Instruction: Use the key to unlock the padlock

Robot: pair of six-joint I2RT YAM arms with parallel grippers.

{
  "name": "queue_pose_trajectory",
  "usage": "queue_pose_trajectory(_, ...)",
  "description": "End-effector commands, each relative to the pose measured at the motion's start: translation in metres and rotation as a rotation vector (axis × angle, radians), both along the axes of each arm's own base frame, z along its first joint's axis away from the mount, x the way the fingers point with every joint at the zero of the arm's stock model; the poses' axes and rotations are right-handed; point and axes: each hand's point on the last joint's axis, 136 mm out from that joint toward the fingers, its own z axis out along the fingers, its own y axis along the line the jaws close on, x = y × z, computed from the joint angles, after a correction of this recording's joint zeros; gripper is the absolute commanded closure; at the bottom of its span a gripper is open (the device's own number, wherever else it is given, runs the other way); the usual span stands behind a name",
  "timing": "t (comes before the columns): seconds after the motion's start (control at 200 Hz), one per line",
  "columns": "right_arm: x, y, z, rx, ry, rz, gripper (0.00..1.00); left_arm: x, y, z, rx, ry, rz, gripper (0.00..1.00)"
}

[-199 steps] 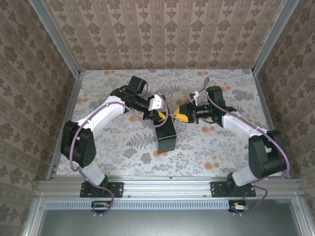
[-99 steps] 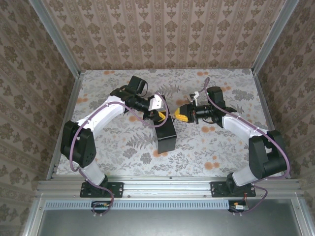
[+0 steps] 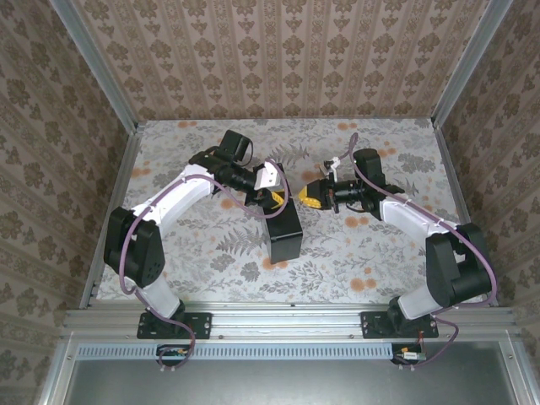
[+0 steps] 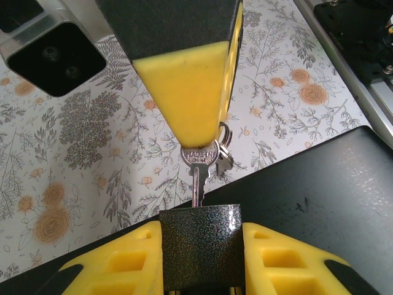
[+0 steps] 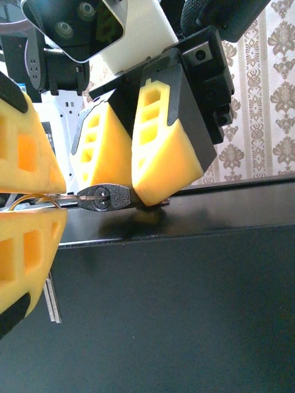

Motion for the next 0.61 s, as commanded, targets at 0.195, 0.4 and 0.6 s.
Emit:
queue_pose_trajectory(0.195,-0.001,0.008,-0.004,-0.001,-0.003,0.024,0.97,-0.006,-0.004,0.014,-0.059,0.025,-0.033,0.93)
queue_pose_trajectory(0.4,0.005,0.012,0.003,0.028,-0.024,0.033,1.0,-0.01,-0.004,0.012,-0.051,0.006,-0.057,0.91)
queue_pose_trajectory(0.6,0.002,0.016,0.015,0.051,-0.044,0.056,1.0,-0.011,-0.003,0.009,-0.03,-0.007,-0.07,0.89)
